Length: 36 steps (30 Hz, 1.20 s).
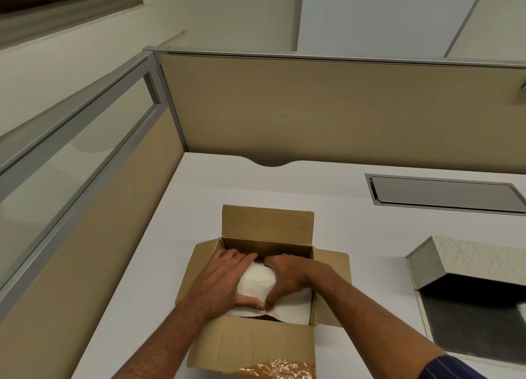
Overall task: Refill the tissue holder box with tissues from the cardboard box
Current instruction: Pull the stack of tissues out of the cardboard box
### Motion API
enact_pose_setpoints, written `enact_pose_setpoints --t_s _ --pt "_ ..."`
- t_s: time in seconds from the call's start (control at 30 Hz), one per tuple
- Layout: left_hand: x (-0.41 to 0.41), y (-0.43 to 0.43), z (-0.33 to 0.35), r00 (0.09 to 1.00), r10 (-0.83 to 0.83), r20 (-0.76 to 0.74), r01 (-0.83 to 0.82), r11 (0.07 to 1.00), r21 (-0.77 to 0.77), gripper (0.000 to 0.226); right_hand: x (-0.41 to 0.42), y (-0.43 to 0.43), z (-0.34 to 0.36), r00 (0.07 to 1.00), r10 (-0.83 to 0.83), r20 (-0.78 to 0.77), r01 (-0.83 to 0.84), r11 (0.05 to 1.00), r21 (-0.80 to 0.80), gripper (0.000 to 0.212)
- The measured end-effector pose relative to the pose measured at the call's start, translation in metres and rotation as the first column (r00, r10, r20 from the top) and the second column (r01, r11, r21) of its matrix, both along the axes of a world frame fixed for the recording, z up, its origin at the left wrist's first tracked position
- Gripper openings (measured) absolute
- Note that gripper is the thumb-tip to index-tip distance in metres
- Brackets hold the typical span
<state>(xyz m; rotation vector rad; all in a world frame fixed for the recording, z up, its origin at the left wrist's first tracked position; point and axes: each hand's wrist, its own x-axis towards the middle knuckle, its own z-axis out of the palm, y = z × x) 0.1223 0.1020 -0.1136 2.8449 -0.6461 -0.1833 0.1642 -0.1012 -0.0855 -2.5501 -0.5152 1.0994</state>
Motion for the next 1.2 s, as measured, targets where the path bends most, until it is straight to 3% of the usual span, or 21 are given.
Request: enact_pose_setpoints --t_s 0.2,0.5,0.7,0.83,1.2 --pt "0.003 0.003 0.000 0.999 -0.030 0.023 0.030 1.000 -0.006 0.115 -0.014 -0.005 -0.001 0.952 0.094 0.290 -0.097 0.995 -0.003 0.076" --pt "0.003 -0.003 -0.001 0.999 -0.036 0.027 0.034 0.997 0.063 0.103 -0.043 -0.021 -0.017 0.815 0.047 0.578 -0.082 0.996 0.034 0.077" --pt "0.006 -0.005 0.002 0.993 -0.063 0.095 0.052 0.992 0.111 0.073 -0.058 -0.025 -0.020 0.746 0.024 0.666 0.009 0.999 -0.046 0.082" --pt "0.005 -0.005 0.003 0.990 -0.064 0.125 0.049 0.991 0.123 0.070 -0.063 -0.029 -0.021 0.716 0.031 0.698 0.063 0.992 -0.108 0.073" --pt "-0.008 -0.001 0.014 0.989 -0.028 0.147 0.033 0.999 -0.035 0.064 -0.064 -0.037 -0.013 0.713 -0.111 0.692 0.023 0.991 0.135 0.068"
